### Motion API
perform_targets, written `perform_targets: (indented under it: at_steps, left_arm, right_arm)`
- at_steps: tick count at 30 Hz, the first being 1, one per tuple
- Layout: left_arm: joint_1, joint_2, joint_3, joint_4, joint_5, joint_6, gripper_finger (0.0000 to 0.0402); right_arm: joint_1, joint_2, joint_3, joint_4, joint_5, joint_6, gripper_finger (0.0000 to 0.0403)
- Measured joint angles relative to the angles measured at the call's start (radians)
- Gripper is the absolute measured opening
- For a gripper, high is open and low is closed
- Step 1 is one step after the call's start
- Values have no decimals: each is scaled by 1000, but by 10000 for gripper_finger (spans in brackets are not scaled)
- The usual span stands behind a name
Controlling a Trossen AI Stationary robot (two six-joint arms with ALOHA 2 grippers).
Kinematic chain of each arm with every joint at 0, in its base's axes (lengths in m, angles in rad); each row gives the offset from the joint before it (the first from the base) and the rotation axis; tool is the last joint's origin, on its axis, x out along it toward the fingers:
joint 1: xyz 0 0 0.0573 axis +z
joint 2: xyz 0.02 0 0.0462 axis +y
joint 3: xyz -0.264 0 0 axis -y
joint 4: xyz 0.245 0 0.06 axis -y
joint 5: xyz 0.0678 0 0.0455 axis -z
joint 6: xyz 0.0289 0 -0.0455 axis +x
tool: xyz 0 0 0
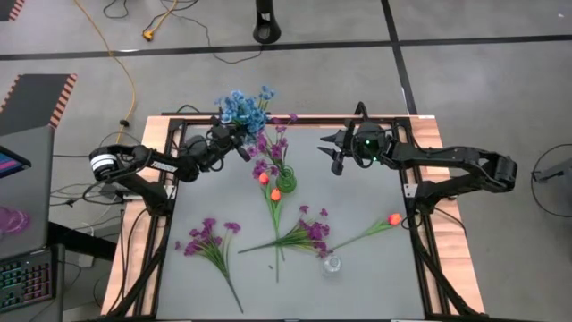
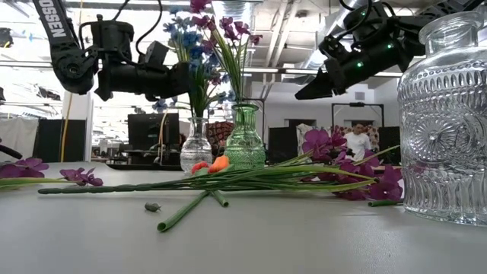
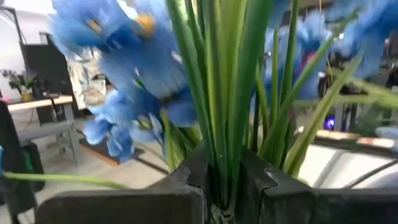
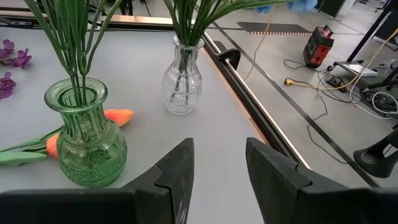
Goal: Sort flowers into vase by color
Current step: Put the blue flowers into the top transparent vase
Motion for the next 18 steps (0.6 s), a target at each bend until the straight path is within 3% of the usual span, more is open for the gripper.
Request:
perform_targets:
  at_steps: [12,18]
  left_arm:
    - [0,0,0,-41,-44,-14,30]
    - [0,-37,0,-140,-45,-47,39]
  right_arm:
    - [0,0,0,0,0,0,173]
    - [0,0,0,1,0,0,173]
